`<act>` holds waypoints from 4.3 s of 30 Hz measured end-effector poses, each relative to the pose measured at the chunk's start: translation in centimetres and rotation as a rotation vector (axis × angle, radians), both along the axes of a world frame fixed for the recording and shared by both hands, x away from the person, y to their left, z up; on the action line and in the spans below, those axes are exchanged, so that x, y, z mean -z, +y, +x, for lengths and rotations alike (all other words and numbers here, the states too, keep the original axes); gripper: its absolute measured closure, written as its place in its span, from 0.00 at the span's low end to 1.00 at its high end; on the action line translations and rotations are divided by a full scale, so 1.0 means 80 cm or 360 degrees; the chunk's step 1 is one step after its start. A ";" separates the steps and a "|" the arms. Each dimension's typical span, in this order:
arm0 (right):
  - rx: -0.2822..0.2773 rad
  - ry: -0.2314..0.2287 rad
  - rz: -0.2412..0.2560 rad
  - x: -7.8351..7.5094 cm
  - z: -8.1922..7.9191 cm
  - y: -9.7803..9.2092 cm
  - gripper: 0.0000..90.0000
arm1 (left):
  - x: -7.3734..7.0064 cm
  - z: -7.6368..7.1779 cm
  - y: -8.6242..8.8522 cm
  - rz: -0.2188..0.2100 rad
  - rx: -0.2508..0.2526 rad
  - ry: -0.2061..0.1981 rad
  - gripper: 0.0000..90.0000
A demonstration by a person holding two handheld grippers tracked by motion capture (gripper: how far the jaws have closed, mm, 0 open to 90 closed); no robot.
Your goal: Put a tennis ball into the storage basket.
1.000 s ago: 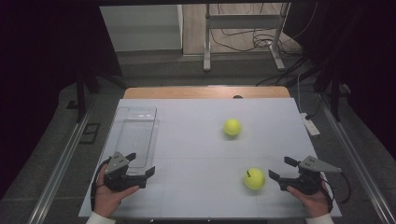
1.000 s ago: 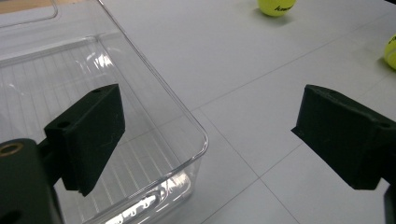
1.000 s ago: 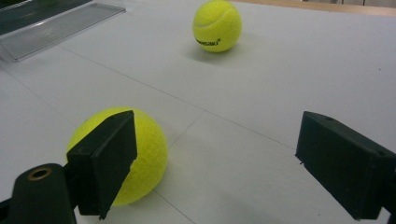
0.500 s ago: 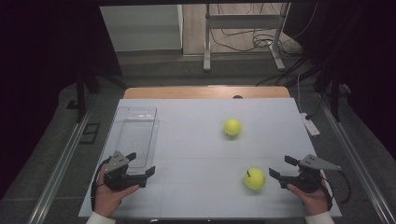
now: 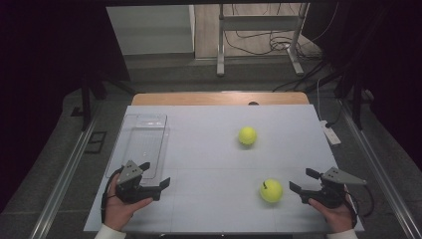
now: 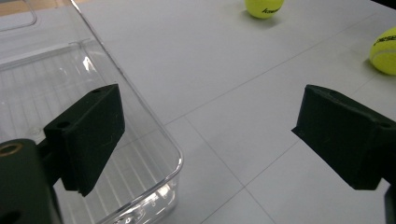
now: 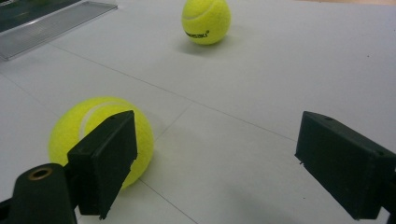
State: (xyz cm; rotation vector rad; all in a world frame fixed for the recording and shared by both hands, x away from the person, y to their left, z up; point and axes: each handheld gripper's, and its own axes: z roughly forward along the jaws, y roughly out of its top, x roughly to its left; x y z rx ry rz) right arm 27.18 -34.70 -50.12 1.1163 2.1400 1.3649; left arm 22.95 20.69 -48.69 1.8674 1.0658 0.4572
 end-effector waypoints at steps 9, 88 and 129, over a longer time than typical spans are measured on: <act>0.0009 -0.0008 0.0007 -0.002 -0.004 -0.002 0.15 | -0.003 0.001 -0.021 0.0010 0.0076 -0.0003 0.10; -0.0035 -0.0009 -0.0025 -0.001 -0.001 0.013 0.15 | 0.004 0.037 -0.134 0.0051 0.0443 0.0114 0.10; -0.0019 -0.0012 -0.0027 -0.001 0.000 0.012 0.15 | -0.001 0.061 -0.201 0.0049 0.0593 0.0145 0.09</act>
